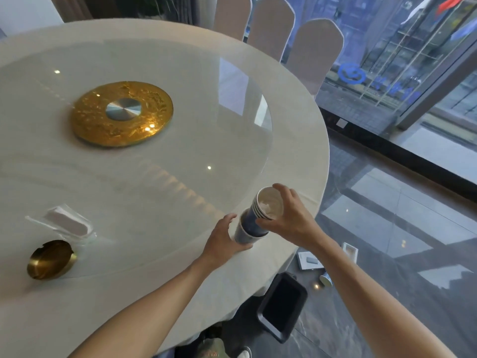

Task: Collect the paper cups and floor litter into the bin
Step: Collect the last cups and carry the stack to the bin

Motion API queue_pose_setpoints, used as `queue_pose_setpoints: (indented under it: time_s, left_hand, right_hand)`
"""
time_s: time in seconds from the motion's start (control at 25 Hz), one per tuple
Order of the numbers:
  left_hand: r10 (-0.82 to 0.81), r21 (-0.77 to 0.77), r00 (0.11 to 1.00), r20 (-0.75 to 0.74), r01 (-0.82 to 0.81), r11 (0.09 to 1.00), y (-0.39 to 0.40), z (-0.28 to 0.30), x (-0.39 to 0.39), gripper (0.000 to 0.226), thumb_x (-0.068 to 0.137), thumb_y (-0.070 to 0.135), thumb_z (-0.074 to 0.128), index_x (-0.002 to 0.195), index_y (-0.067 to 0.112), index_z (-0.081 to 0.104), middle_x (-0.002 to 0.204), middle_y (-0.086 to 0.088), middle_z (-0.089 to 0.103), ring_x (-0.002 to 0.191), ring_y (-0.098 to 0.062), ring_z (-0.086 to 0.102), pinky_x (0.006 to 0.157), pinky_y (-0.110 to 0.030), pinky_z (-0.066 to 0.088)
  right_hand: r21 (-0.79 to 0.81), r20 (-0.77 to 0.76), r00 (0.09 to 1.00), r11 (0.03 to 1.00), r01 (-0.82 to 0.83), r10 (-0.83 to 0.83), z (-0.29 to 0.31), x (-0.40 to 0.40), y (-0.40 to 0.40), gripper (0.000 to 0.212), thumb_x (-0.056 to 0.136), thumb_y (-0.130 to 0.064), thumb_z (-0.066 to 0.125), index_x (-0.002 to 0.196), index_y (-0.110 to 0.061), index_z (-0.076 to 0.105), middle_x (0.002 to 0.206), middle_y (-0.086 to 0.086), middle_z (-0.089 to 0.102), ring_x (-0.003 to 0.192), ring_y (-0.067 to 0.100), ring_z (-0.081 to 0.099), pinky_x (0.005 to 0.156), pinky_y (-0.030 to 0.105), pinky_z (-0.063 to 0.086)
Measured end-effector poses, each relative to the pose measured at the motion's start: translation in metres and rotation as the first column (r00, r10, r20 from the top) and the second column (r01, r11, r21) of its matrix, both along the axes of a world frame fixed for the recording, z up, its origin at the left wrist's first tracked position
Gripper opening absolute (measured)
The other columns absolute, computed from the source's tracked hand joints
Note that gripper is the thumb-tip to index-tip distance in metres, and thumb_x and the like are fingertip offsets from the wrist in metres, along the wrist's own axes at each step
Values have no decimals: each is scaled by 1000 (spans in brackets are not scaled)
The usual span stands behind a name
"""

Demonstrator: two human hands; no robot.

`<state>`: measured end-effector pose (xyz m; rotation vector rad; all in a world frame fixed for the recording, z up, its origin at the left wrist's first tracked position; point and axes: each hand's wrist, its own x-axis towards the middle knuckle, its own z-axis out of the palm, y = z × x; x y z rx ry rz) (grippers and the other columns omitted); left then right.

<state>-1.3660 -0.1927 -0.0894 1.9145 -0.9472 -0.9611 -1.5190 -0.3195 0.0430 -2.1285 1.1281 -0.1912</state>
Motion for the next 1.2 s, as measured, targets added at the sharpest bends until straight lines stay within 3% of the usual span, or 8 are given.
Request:
queue_pose_setpoints:
  time_s: [0.12,0.32,0.64,0.92,1.12,1.2]
  left_hand:
    - [-64,8,998,-5,64,998,-11,-11,-2,85,69,39,94,143,24,52,146,5,55,130,-18,53,104,-35,49]
    - [-189,46,981,-50,191,981,-28,-17,-11,65,72,30,93,128,30,59,125,13,68,114,-11,65,76,-5,45]
    - [-309,82,951,-23,310,947,-42,-5,-37,65,70,38,93,127,33,62,121,12,71,109,-10,68,77,-10,49]
    - [-451,92,886,109,443,892,-36,7,-129,69,69,60,87,130,40,62,115,22,72,98,-1,67,70,-8,42]
    - [-499,151,862,94,483,863,-23,-13,-202,74,63,62,85,131,44,60,116,23,71,98,-1,67,81,-19,54]
    - [-480,155,871,103,463,873,-14,-27,-234,78,63,54,89,134,39,61,122,20,66,105,-3,66,86,-21,53]
  right_hand:
    - [73,-20,998,995,65,-63,-19,-8,2,96,69,-45,85,148,-29,33,137,-3,43,114,12,48,96,30,46]
    - [141,-9,986,976,167,-167,-42,-19,6,91,74,-36,85,148,-27,34,131,-4,43,113,11,44,92,24,37]
    - [261,39,926,898,354,-376,-54,-59,12,86,75,-31,85,147,-25,37,136,-2,44,122,14,46,98,25,36]
    - [314,69,839,810,496,-540,-57,-155,38,85,72,-30,83,145,-28,38,135,-2,47,122,15,50,93,26,44]
    - [361,106,818,788,498,-565,-71,-236,61,67,76,-12,84,121,-40,43,112,-11,61,98,-11,59,75,8,49]
    - [395,109,827,787,474,-552,-80,-267,70,74,74,-13,85,128,-34,39,115,-9,59,103,-6,59,77,12,49]
